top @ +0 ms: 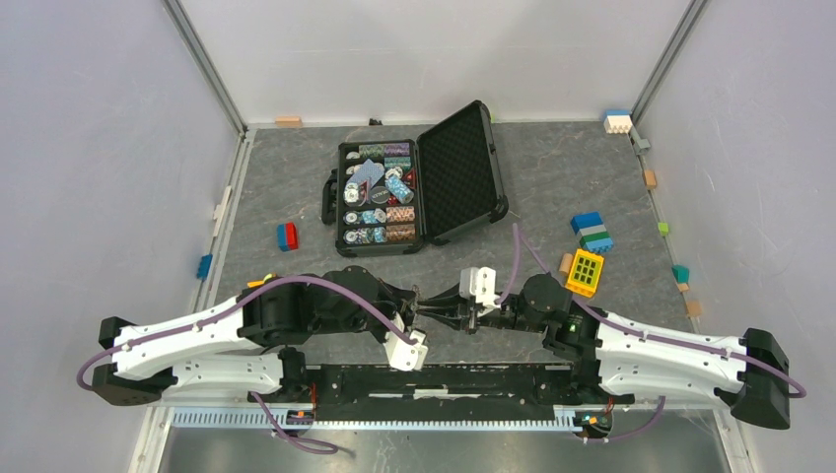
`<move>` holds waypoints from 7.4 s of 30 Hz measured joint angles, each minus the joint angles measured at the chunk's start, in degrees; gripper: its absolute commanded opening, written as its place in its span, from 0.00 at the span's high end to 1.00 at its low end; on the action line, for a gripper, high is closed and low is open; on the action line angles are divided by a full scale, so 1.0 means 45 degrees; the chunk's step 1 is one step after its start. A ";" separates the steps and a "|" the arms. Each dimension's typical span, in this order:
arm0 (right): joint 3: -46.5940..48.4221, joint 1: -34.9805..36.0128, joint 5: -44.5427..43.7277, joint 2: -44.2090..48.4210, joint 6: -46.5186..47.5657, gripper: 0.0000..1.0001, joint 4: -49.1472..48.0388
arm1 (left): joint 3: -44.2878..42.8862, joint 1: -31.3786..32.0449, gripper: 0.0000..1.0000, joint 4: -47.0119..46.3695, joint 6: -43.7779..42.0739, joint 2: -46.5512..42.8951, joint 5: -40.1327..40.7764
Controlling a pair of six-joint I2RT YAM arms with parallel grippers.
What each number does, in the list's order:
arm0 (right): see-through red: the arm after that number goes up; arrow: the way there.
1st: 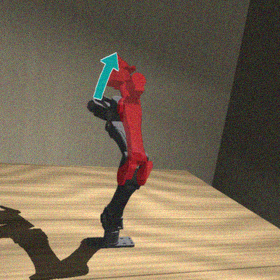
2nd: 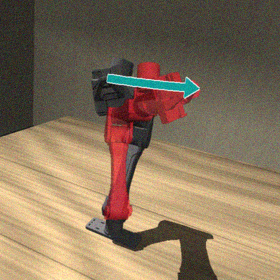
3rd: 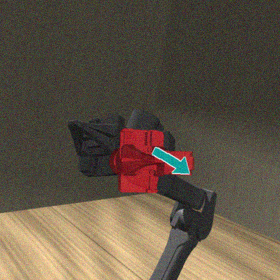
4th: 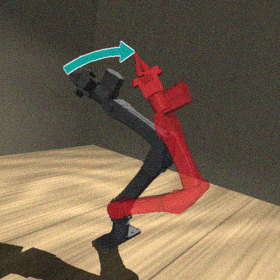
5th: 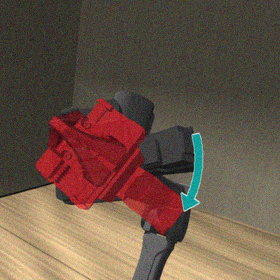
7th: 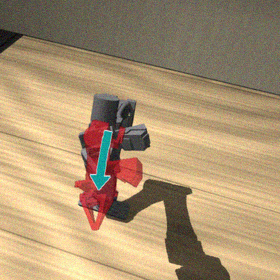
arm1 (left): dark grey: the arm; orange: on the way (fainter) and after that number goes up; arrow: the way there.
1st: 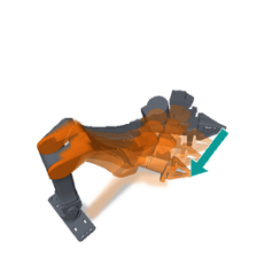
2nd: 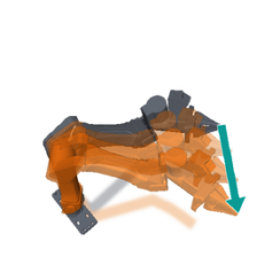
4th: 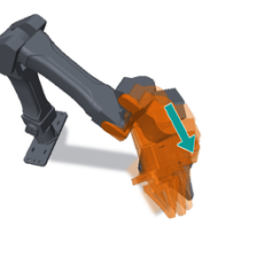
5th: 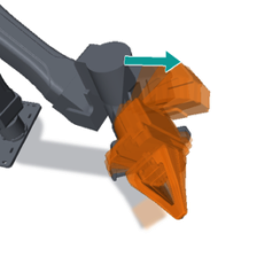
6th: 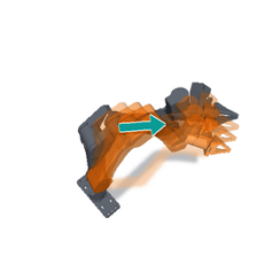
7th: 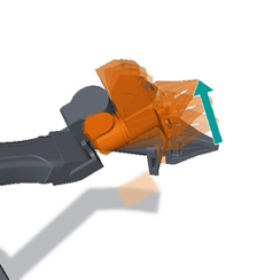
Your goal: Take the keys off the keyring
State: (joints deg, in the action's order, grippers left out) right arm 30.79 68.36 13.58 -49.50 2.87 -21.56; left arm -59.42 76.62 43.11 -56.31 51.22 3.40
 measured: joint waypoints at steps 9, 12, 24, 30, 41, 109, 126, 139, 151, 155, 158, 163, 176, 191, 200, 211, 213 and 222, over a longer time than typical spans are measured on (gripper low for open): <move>0.0000 0.0000 0.0267 -0.0112 -0.0005 1.00 -0.0034 | 0.0000 -0.0005 0.98 -0.0005 0.0000 -0.0005 0.0160; -0.0015 0.0005 0.0185 -0.0058 -0.0053 1.00 -0.0053 | 0.0029 -0.0005 0.98 -0.0053 -0.0005 -0.0049 0.0194; -0.1287 0.0039 -0.0801 0.0840 -0.1190 1.00 -0.1841 | 0.0287 -0.0010 0.98 -0.0928 0.0000 -0.0257 0.0214; -0.2701 0.0024 -0.1734 0.1336 -0.2171 1.00 -0.3385 | 0.0583 -0.0034 0.98 -0.0947 0.0000 -0.0500 0.0209; -0.3696 0.0024 -0.1836 0.1676 -0.2827 0.70 -0.5202 | 0.0665 -0.0092 0.98 -0.0962 0.0000 -0.0646 0.0180; -0.1617 0.0029 -0.0160 0.0340 -0.0976 1.00 -0.3434 | 0.1069 -0.0311 0.98 -0.1894 0.0000 -0.1103 -0.0141; -0.3371 0.0053 -0.1020 0.0661 -0.2977 1.00 -0.7028 | 0.1258 -0.0321 0.98 -0.2696 0.0024 -0.1137 -0.0549; -0.4303 0.0000 -0.2030 0.1617 -0.2623 0.57 -0.6722 | 0.2565 -0.0704 0.98 -0.3327 0.0010 -0.2317 -0.0083; -0.1933 0.0000 -0.0758 0.1229 0.0058 0.50 -0.2477 | 0.3133 -0.1676 0.98 -0.3740 -0.0029 -0.2390 -0.1195; -0.0996 0.0000 -0.0092 0.0617 0.0947 0.49 -0.1345 | 0.3638 -0.1787 0.98 -0.4080 -0.0238 -0.2531 -0.1821; -0.0753 0.0000 0.0321 0.0432 0.1598 0.45 -0.0646 | 0.4405 -0.1787 0.98 -0.4522 -0.0461 -0.3041 -0.2161; -0.0719 0.0000 0.0733 0.0384 0.2662 0.42 0.0330 | 0.5615 -0.1797 0.98 -0.5066 -0.0724 -0.4405 -0.2526; -0.0515 0.0000 0.0753 0.0369 0.3954 0.43 0.1651 | 0.5265 -0.2331 0.98 -0.4760 -0.0806 -0.3016 -0.4002; -0.2132 0.0000 -0.2395 0.4061 0.2958 0.45 0.2769 | 0.1005 -0.2769 0.98 -0.0685 -0.0826 0.1923 -0.5017; -0.2754 0.0000 -0.3050 0.4925 0.2035 0.45 0.3021 | -0.1501 -0.0656 0.98 0.1938 -0.0792 0.4197 -0.1540; -0.3104 0.0000 -0.2458 0.6033 0.1885 0.46 0.3293 | -0.1821 -0.0389 0.98 0.2637 -0.1783 0.4507 0.1457; -0.3215 0.0000 -0.2453 0.6105 0.1885 0.46 0.3303 | -0.1821 -0.0389 0.98 0.2531 -0.2249 0.4478 0.1627; -0.3419 0.0000 -0.2137 0.5887 0.1987 0.47 0.3337 | 0.0811 -0.0379 0.98 -0.1005 -0.4352 0.3011 0.2414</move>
State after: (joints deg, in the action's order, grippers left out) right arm 15.40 68.36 3.97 -23.00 11.81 -6.55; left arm -55.77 74.91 38.59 -75.90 64.77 14.26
